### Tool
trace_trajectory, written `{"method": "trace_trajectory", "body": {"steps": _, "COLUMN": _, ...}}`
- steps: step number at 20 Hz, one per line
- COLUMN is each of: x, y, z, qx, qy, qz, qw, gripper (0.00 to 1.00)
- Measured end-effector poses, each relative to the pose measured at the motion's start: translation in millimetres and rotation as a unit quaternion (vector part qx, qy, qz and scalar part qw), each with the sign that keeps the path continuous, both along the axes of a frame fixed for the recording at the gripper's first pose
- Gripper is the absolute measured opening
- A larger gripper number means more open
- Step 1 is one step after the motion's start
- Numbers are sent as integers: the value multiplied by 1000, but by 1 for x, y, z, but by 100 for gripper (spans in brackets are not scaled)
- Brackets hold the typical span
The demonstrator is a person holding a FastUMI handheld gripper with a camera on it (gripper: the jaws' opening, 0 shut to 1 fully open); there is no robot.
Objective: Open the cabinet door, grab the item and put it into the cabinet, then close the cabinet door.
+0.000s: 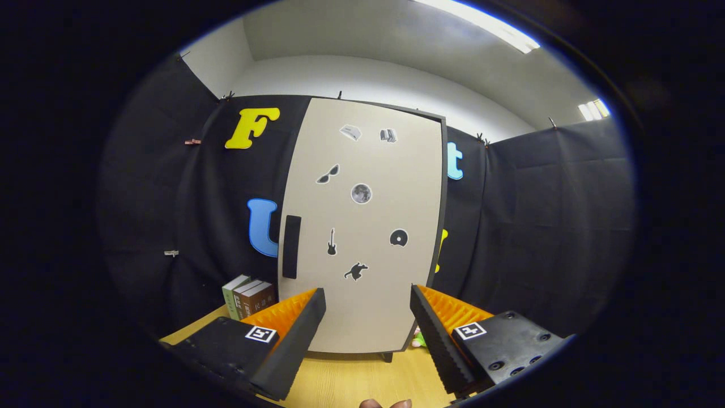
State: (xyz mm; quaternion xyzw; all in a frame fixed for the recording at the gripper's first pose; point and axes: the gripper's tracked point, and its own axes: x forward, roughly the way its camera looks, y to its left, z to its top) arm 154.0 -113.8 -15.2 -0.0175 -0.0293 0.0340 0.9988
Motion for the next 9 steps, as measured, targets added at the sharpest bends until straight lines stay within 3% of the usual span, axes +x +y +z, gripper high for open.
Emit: {"method": "trace_trajectory", "body": {"steps": 9, "x": -10, "y": -5, "z": -8, "qx": 11, "qy": 13, "qz": 1, "qw": 1000, "gripper": 98}}
